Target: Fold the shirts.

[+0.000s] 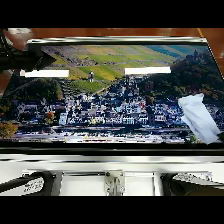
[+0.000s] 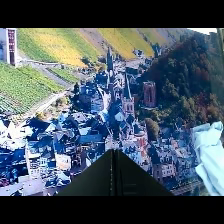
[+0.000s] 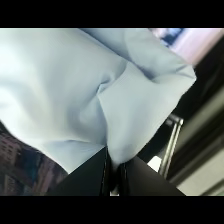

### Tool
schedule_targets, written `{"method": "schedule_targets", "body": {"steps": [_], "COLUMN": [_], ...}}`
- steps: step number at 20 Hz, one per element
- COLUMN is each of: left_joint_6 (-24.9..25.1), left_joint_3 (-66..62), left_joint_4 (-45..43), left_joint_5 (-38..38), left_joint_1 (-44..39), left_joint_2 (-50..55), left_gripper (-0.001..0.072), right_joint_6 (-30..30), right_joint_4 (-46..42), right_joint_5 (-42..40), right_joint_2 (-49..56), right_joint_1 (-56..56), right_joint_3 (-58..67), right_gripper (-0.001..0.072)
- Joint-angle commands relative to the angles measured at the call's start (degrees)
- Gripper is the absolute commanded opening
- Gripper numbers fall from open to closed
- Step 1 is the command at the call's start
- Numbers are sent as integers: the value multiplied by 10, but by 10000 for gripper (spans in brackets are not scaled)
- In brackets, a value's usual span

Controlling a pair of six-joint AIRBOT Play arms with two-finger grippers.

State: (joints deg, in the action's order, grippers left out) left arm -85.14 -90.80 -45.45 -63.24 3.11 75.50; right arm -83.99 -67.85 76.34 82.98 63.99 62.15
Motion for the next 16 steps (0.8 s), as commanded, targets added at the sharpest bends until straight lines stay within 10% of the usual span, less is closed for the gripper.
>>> {"method": "schedule_targets", "body": {"steps": [1,8,9,11,16], "left_joint_6": [5,22,26,37,68], "left_joint_3": [0,0,0,0,0], "left_joint_4": [0,0,0,0,-14], "left_joint_5": [12,11,11,11,9], "left_joint_1": [-15,-13,-13,-13,-12], "left_joint_2": [0,0,0,0,0], "left_gripper": [44,44,44,43,43], "right_joint_6": [-16,-47,-57,-46,-39], "right_joint_4": [-28,-118,-120,-118,-197], "right_joint_5": [-49,-81,-86,-75,-20], "right_joint_2": [-74,-169,-177,-191,-252], "right_joint_1": [39,49,49,49,48], "right_joint_3": [-137,-250,-251,-247,-110], "right_gripper": [69,80,152,598,603]}}
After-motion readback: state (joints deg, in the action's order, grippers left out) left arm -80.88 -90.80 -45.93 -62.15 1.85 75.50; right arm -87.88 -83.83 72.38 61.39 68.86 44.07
